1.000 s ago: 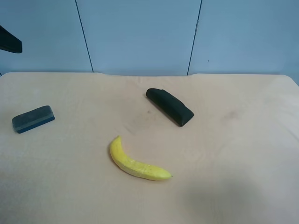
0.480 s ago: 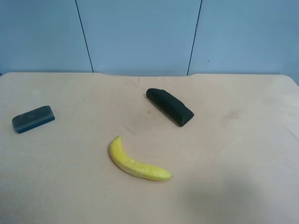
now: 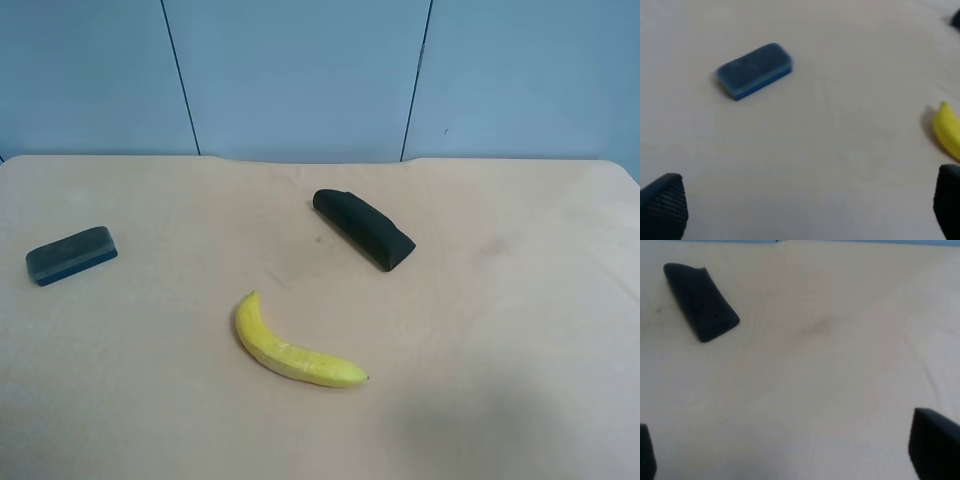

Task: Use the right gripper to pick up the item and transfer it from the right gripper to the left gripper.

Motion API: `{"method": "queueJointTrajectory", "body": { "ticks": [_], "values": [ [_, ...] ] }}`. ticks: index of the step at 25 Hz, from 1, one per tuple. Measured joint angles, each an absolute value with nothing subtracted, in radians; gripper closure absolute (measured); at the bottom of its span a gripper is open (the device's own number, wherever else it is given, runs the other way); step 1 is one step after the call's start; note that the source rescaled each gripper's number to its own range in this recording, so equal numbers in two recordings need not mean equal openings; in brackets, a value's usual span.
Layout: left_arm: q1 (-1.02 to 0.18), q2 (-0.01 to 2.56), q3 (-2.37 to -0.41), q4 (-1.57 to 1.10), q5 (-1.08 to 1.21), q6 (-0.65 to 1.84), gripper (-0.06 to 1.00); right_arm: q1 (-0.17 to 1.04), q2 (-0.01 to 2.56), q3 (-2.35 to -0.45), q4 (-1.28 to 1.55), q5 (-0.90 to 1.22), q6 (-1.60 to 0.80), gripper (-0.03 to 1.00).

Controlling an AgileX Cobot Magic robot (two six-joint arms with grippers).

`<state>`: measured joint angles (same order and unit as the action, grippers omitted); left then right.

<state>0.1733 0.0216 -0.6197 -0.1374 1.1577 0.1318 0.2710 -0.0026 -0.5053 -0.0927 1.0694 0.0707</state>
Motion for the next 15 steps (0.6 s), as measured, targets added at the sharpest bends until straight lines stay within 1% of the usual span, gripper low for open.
{"method": "queueJointTrajectory", "body": {
  "ticks": [7, 12, 15],
  "values": [
    [0.173, -0.002, -0.547, -0.062, 1.155, 0.108, -0.05, 0.271, -0.003, -0.505, -0.093, 1.069, 0.071, -0.03],
    [0.173, -0.003, -0.536, -0.037, 1.110, 0.104, -0.05, 0.271, -0.003, -0.505, -0.093, 1.069, 0.071, -0.03],
    [0.153, -0.004, -0.512, -0.038, 1.072, 0.093, -0.05, 0.271, -0.003, -0.505, -0.093, 1.069, 0.071, -0.03]
  ]
}}
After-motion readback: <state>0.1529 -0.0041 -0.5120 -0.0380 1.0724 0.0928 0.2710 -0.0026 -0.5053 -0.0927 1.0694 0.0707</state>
